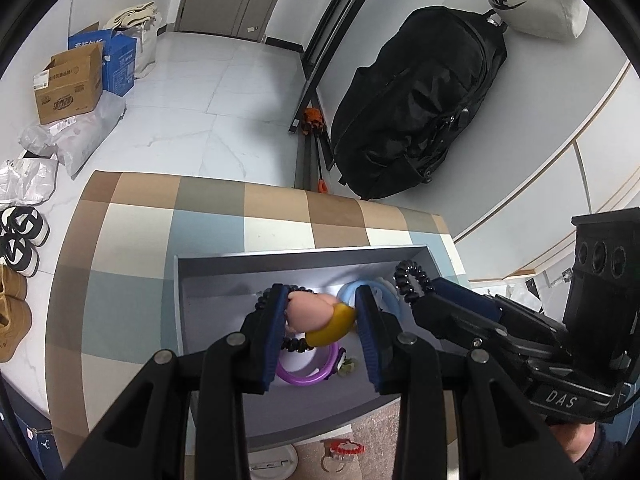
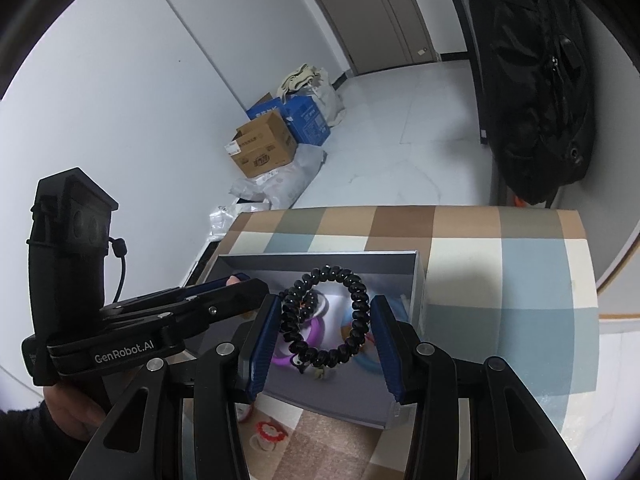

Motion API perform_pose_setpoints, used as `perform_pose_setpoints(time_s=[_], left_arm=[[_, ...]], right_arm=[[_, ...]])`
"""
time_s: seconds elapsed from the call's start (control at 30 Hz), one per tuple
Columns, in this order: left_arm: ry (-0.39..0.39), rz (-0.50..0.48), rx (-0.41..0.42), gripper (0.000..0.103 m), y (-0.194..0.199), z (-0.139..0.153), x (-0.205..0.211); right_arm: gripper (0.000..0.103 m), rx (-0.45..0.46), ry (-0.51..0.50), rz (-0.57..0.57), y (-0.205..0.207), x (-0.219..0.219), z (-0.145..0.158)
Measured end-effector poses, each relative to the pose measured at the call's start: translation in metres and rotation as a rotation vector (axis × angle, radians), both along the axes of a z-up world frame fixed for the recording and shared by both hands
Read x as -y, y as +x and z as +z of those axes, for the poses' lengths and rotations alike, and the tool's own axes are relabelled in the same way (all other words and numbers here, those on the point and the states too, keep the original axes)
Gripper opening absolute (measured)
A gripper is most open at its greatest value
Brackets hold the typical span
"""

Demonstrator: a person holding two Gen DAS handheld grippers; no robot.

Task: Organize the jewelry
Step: 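Carry the figurine with left tool into the box while right carries the coiled bracelet, then open both tools to drop the figurine and coiled bracelet in the box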

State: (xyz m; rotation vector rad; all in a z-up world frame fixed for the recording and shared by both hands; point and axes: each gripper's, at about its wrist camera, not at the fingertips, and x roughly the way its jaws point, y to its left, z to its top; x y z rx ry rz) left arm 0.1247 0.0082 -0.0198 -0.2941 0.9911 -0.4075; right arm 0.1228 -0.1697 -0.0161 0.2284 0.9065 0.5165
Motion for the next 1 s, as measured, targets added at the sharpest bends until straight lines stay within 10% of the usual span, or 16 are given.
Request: perform_pose_setpoints(time_s=[0.33, 1.0], left_arm=[[-0.052, 0.023, 0.028, 0.059, -0.003, 0.007, -0.006], [0.071, 0.142, 0.149, 0.078, -0.043, 0.024, -0.022]], right_arm=[[0.068, 0.069, 0.027, -0.023, -0.005, 0.006, 0.011], [0.089, 0.133, -0.036, -0.045, -0.038, 0.000, 0.022]])
